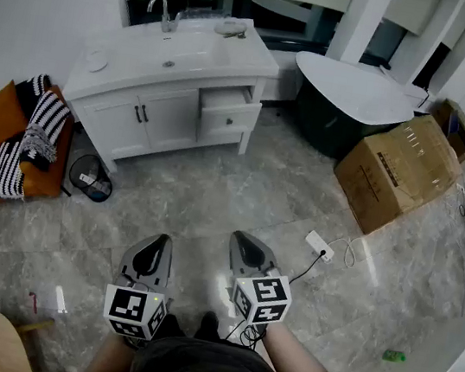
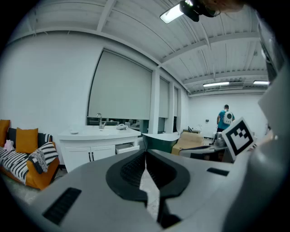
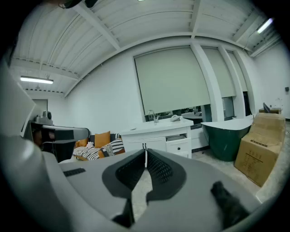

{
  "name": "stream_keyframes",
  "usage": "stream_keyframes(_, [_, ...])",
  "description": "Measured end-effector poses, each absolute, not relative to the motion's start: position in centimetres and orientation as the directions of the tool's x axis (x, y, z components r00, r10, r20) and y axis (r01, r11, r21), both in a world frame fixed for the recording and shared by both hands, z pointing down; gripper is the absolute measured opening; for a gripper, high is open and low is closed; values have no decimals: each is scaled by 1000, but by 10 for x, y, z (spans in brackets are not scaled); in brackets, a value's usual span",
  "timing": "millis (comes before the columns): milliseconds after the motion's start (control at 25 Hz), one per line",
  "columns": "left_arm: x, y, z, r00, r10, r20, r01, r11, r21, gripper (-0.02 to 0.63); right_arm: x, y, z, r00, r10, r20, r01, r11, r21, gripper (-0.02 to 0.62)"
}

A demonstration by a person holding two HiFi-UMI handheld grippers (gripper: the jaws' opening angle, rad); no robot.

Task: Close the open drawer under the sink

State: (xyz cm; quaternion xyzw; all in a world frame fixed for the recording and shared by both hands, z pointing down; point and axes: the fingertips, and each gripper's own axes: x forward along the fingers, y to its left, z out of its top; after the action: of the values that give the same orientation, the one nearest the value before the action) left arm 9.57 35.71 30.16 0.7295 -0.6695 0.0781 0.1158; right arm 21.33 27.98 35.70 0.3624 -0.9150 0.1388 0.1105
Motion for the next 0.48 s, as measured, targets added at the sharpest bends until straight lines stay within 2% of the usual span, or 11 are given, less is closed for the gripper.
stream_keyframes(480, [90,349,294,85,-965,248,-995,-69,74,20,209,270,352,-702,-648,295,-707,686,-174,31])
